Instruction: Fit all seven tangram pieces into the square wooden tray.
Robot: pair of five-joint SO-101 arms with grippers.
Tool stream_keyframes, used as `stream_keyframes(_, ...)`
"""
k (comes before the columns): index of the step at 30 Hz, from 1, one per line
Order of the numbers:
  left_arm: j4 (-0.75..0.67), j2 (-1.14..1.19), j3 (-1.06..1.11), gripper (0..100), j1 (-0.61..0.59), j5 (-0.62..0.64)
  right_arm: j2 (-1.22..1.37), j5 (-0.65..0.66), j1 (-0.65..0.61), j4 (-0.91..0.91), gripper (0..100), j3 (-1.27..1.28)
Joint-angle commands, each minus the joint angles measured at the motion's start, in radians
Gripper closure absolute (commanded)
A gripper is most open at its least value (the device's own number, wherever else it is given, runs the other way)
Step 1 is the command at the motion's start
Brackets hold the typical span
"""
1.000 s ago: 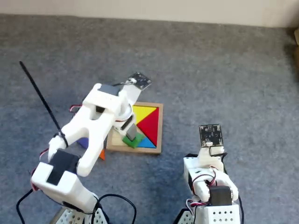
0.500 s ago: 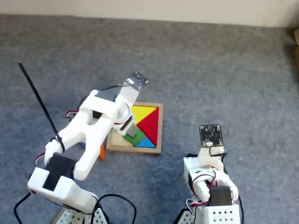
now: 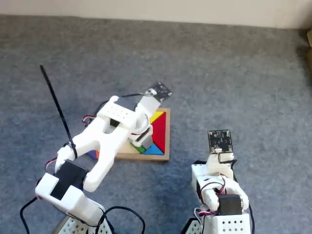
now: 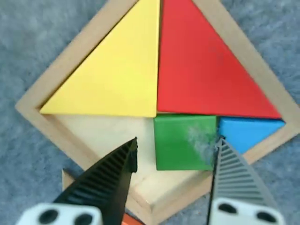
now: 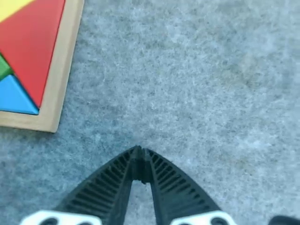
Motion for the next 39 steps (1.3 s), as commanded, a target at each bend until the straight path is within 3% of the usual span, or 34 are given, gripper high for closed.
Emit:
stream_keyframes(1, 0.107, -0.022, -0.124, 74, 0.013, -0.003, -0.005, -0.005, 0.016, 0.004, 99.3, 0.110)
stream_keyframes(6, 0.224, -0.053, -0.236, 78, -0.031, -0.002, -0.005, -0.005, 0.021, 0.002, 99.3, 0.110)
stream_keyframes(13, 0.328, -0.232, -0.222, 78, -0.116, -0.009, -0.005, -0.005, 0.021, 0.002, 99.3, 0.110)
stream_keyframes(21, 0.347, -0.407, -0.050, 78, -0.240, -0.114, -0.005, -0.005, 0.021, 0.002, 99.3, 0.110)
stream_keyframes(26, 0.347, -0.440, 0.101, 78, -0.348, -0.117, -0.005, -0.005, 0.021, 0.002, 99.3, 0.110)
stream_keyframes(33, 0.147, -0.430, 0.219, 78, -0.499, -0.115, -0.005, -0.005, 0.021, 0.002, 99.3, 0.110)
stream_keyframes(39, 0.054, -0.430, 0.249, 78, -0.513, -0.121, -0.005, -0.005, 0.021, 0.002, 99.3, 0.110)
